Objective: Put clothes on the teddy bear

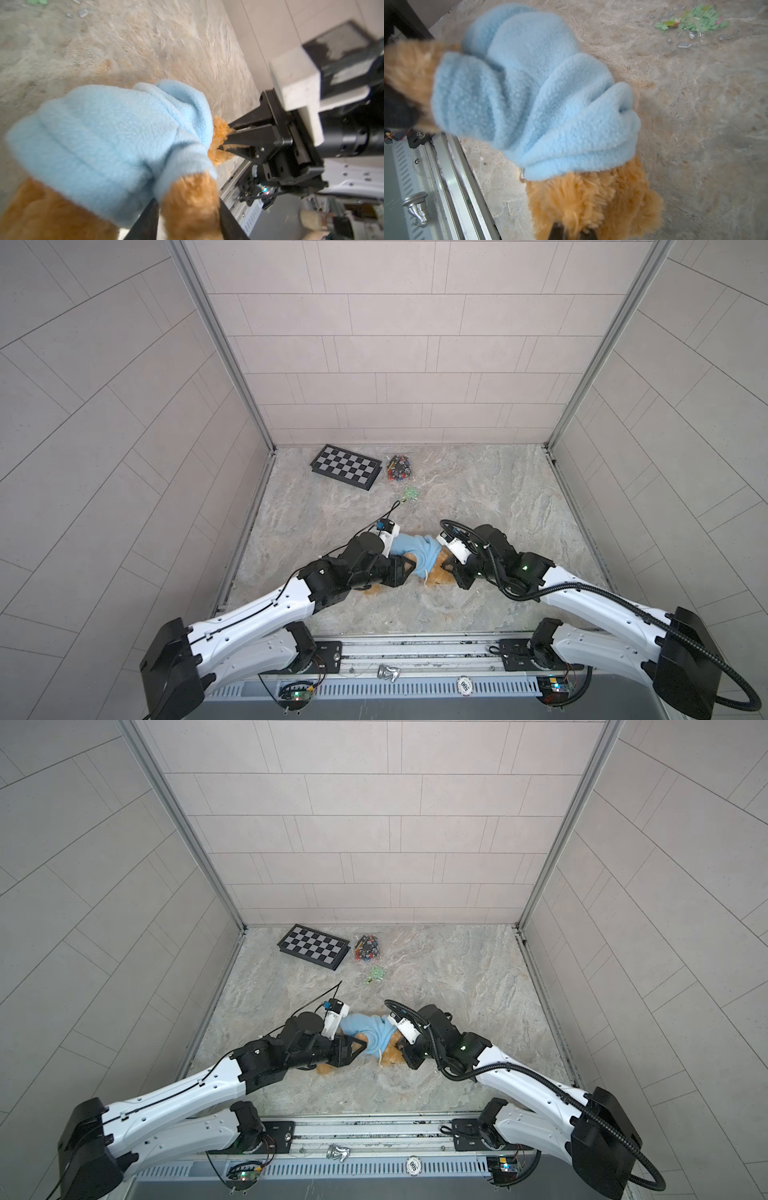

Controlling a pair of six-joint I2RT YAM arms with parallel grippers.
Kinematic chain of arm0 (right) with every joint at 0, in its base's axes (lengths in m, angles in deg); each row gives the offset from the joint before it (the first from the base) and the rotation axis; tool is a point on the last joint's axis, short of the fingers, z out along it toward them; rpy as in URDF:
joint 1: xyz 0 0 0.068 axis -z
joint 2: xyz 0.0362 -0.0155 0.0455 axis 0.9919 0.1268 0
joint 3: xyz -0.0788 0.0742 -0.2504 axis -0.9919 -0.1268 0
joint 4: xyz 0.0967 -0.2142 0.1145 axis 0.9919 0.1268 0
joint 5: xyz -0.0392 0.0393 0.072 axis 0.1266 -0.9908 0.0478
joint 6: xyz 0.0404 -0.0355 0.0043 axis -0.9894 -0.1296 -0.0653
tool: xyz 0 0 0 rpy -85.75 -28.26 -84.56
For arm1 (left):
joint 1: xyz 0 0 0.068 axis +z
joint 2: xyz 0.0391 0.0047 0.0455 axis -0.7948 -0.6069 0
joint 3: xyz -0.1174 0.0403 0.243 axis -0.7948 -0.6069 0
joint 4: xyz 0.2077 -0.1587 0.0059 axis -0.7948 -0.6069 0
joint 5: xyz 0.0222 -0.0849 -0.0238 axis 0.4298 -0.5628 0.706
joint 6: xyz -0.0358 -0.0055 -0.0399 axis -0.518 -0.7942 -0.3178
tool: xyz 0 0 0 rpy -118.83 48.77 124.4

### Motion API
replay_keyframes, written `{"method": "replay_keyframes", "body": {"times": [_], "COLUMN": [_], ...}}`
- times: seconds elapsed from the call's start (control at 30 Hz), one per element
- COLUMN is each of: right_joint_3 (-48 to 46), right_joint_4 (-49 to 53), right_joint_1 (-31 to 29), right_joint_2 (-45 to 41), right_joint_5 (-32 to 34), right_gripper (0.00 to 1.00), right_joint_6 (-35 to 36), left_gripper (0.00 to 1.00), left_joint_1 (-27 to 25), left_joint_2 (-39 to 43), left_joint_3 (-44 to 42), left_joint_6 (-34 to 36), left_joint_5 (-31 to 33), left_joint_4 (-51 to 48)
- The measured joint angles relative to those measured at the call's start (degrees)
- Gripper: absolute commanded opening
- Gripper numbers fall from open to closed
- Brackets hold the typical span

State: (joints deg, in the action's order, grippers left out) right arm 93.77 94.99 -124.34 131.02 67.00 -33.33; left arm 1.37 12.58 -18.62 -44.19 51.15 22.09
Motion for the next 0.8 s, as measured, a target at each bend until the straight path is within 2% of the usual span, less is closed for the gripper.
{"method": "replay_keyframes", "body": {"times": [0.17,0.37,0.5,0.8], "right_joint_3": [1.3,2.6,2.6,2.6], "right_joint_4": [2.1,3.4,3.6,4.1], "right_joint_1": [0.2,1.2,1.2,1.6], "right_joint_2": [0.0,0.6,0.6,0.6], "right_joint_5": [-0.5,-2.0,-2.8,-3.4], "right_gripper": [0.0,0.0,0.0,0.0], "right_joint_6": [-1.0,-2.4,-3.0,-3.5], "left_gripper": [0.48,0.3,0.28,0.28], "left_joint_1": [1.8,5.8,6.2,6.2], "left_joint_2": [7.2,13.6,12.6,4.1], "left_joint_3": [-3.9,-9.0,-9.4,-8.9], "left_joint_6": [-0.1,-1.4,-1.9,-2.2], "left_joint_5": [0.8,1.0,0.6,-1.5], "left_joint_4": [-0.1,-1.0,-0.9,4.9]}}
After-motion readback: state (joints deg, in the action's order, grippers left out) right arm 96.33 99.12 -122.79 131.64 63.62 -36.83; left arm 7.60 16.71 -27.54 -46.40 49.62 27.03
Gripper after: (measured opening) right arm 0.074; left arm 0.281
